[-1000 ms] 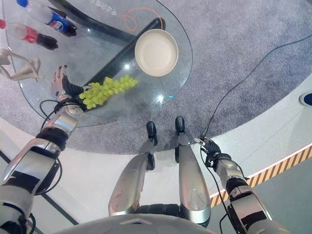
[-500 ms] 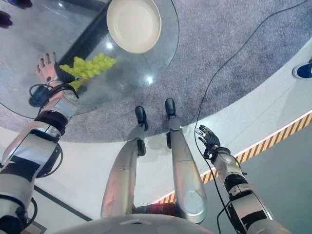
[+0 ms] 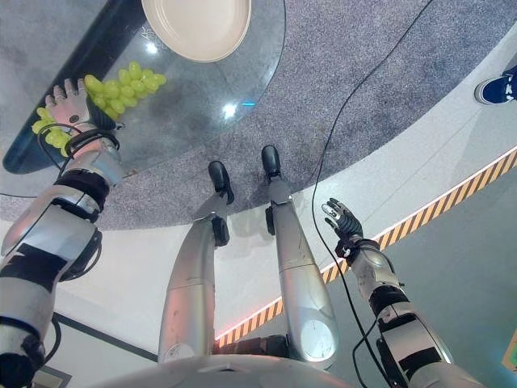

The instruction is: Pick up fruits into the plate

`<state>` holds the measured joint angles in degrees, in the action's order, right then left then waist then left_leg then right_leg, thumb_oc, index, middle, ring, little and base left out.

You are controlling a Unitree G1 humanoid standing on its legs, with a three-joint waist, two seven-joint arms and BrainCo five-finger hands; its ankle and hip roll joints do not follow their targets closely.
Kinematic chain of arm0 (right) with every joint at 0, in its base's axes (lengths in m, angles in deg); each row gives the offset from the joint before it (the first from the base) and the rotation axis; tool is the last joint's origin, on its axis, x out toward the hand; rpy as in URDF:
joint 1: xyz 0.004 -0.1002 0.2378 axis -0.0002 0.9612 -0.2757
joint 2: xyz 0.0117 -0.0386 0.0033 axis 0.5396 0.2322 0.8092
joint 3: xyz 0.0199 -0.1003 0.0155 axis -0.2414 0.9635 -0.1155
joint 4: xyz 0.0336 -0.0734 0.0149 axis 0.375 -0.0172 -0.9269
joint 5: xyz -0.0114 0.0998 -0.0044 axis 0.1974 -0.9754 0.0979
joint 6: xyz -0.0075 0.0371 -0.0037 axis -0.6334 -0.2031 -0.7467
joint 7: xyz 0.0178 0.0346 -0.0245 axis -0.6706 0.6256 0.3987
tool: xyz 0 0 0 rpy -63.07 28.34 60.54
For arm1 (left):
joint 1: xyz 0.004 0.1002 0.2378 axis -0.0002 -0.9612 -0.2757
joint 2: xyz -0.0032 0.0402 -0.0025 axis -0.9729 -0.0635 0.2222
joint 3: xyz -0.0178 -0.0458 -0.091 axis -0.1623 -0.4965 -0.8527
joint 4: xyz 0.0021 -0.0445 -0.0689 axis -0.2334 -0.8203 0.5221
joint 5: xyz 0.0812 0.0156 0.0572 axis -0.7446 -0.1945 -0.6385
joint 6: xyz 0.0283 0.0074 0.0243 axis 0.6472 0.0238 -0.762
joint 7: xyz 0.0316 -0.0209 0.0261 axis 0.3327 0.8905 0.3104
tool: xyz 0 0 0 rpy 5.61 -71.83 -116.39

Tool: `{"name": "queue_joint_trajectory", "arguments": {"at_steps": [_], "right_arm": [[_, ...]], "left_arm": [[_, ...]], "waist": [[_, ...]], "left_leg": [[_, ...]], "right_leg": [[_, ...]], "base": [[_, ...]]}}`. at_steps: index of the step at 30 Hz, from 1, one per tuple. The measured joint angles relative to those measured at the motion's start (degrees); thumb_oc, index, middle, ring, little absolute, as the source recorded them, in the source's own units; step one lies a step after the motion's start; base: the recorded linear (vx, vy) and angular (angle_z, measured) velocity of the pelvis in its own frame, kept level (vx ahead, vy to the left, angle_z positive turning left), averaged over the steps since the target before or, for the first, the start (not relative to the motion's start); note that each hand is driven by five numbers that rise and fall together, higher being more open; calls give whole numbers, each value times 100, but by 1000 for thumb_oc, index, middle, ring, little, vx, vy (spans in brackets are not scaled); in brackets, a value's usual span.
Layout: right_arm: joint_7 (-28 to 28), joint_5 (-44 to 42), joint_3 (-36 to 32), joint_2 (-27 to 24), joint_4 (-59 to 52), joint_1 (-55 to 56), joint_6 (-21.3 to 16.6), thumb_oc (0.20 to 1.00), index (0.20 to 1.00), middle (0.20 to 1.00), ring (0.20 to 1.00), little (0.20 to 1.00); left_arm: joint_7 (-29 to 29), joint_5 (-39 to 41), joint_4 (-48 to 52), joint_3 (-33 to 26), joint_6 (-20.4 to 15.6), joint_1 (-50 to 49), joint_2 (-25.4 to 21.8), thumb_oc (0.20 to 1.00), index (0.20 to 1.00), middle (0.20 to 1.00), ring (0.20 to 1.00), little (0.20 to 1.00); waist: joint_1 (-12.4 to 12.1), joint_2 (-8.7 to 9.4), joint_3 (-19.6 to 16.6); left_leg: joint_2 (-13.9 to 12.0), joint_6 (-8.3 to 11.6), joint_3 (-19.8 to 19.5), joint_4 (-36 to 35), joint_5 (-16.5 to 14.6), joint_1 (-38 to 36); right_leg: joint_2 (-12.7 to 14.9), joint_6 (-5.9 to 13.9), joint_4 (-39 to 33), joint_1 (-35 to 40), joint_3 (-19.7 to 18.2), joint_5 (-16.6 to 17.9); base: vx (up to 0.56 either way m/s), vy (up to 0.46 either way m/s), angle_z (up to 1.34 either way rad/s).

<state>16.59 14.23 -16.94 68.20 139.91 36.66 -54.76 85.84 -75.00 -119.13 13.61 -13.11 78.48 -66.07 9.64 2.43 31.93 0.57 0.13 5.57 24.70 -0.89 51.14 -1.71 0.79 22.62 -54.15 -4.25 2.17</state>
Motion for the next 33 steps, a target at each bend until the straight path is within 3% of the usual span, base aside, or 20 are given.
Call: {"name": "queue_joint_trajectory", "arguments": {"at_steps": [1,3,7,19,26,33], "right_arm": [[27,-8,0,0,-22,1,-2,1000,1000,1000,1000,1000],[93,-106,0,-2,-40,1,-6,1000,1000,1000,1000,1000],[156,-262,-2,0,-171,-1,-5,1000,1000,1000,1000,1000],[209,-440,-4,14,-297,0,-3,1000,1000,1000,1000,1000],[212,-436,-2,58,-338,2,-2,1000,1000,1000,1000,1000],[209,-426,-2,243,-402,34,-2,1000,1000,1000,1000,1000]], "left_arm": [[-19,-33,-2,8,2,4,-17,564,564,564,564,564],[-61,-85,-2,57,84,58,-17,200,200,200,200,200],[-56,-305,-11,184,219,173,-95,200,200,200,200,200],[-8,-296,-46,210,162,182,-142,200,200,200,200,200],[-63,-37,0,206,-204,-63,-16,200,200,200,200,200],[-64,834,591,31,-948,-475,-23,200,200,200,200,200]], "waist": [[13,0,0],[11,19,-10],[13,24,-13],[21,97,-22],[54,135,-25],[-54,132,-26]], "left_leg": [[-1,3,0,15,-7,13],[-2,15,-4,48,-18,66],[-18,25,-34,107,-27,195],[-3,2,-72,101,-12,155],[9,0,-94,77,-14,-202],[43,-11,-138,-167,25,-933]], "right_leg": [[0,1,16,-14,1,-1],[-4,10,37,-71,-6,-8],[-24,11,44,-179,-2,-7],[-19,-20,63,-126,23,15],[-5,10,24,245,24,-7],[62,6,-116,948,74,-10]], "base": [[0,0,0],[0,0,0],[0,0,0],[0,0,0],[0,0,0],[2,-1,3]]}}
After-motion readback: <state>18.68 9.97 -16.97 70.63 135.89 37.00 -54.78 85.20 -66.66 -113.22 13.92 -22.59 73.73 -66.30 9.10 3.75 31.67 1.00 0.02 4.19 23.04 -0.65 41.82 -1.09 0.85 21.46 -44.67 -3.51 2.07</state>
